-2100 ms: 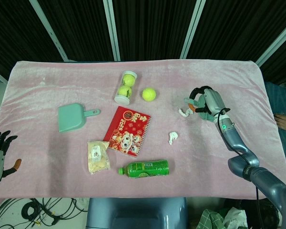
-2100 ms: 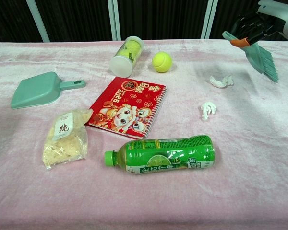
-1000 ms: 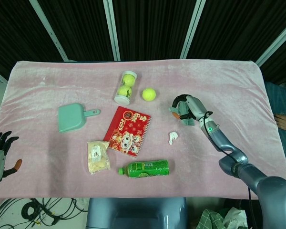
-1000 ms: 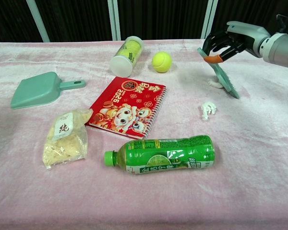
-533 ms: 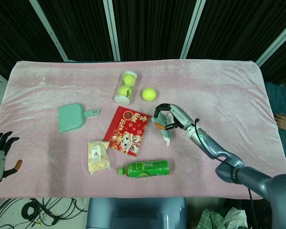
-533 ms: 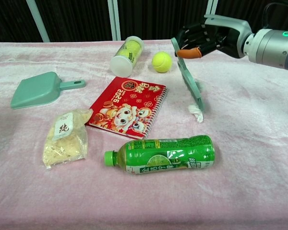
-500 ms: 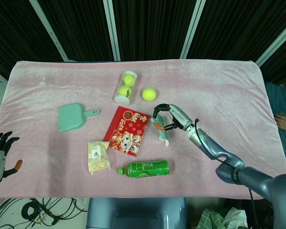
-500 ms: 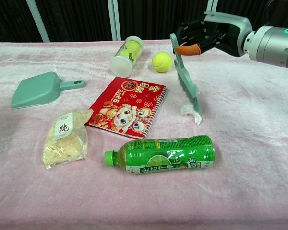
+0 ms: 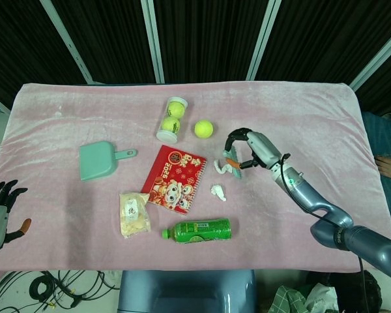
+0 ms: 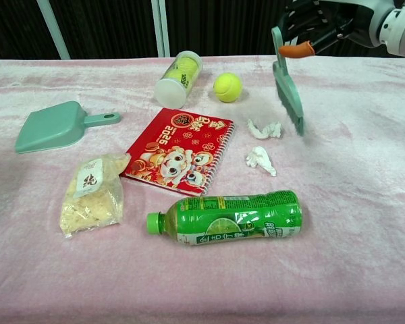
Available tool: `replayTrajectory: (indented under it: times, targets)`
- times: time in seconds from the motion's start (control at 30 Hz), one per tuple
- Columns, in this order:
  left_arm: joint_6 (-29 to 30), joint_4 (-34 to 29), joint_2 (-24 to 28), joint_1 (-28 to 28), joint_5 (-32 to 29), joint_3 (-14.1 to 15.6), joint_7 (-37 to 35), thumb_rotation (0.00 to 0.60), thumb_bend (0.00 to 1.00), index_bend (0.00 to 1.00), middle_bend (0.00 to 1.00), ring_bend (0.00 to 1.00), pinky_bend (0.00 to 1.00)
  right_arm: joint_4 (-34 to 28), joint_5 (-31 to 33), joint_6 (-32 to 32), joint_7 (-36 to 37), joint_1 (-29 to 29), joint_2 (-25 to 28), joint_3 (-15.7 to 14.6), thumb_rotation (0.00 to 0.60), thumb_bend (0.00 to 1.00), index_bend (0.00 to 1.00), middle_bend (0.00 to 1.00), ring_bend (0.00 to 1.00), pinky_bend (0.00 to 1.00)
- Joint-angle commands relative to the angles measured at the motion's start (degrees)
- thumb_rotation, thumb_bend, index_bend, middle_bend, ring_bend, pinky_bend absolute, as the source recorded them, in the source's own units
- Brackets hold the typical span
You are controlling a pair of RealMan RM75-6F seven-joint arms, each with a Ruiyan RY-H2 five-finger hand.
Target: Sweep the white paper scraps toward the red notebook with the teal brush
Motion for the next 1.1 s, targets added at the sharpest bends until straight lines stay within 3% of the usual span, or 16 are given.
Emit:
replayTrajectory:
  times: [0.03, 0.3, 0.43, 0.63, 0.9, 0.97, 1.1]
  targets:
    - [-0.02, -0.03, 0.00, 0.00, -0.06, 0.01, 0.08, 0.600, 0.31, 0.21, 0.08, 0.00, 0.00, 0.31, 3.44, -5.74, -7.35, 0.10, 1.15, -1.10, 0.600, 0.64, 0.78, 0.52, 0.26, 0.16]
    - [0.05, -0.20, 0.01, 0.04, -0.19, 0.01, 0.21, 0.600, 0.31, 0.21, 0.08, 0.00, 0.00, -2.55, 5.41, -13.22, -14.51, 2.05, 2.28, -2.51, 0.600, 0.64, 0.80, 0.55, 0.27, 0.16]
    - [-0.15, -0.21, 0.09, -0.03, -0.26, 0.03, 0.07, 0.600, 0.31, 0.21, 0.08, 0.00, 0.01, -7.85, 7.29, -16.15, -12.85, 2.78, 3.51, -1.61, 0.600, 0.64, 0.80, 0.56, 0.28, 0.16]
    - [-0.27, -0.29, 0.21, -0.08, -0.23, 0.06, -0.16, 0.600, 0.31, 0.21, 0.08, 0.00, 0.01, -10.93, 6.45, -10.74, -4.37, 1.66, -0.31, 1.31, 0.600, 0.64, 0.81, 0.57, 0.28, 0.16]
    - [-0.61, -0.32, 0.30, -0.21, -0.42, 0.06, -0.28, 0.600, 0.31, 0.21, 0.08, 0.00, 0.01, -8.02, 4.05, -4.28, -2.30, 1.57, -5.56, 2.81, 0.600, 0.65, 0.82, 0.57, 0.28, 0.16]
    - [-0.80, -0.35, 0.38, -0.27, -0.57, 0.02, -0.52, 0.600, 0.31, 0.21, 0.08, 0.00, 0.01, -7.96, 5.17, -1.11, -0.14, 1.17, -8.33, 4.78, 0.600, 0.65, 0.82, 0.57, 0.28, 0.16]
    - [-1.02, -0.34, 0.54, -0.34, -0.57, 0.10, -0.63, 0.600, 0.31, 0.21, 0.08, 0.00, 0.01, -8.38, 4.16, 1.89, 6.46, 0.78, -8.92, 5.97, 0.600, 0.65, 0.82, 0.57, 0.28, 0.16]
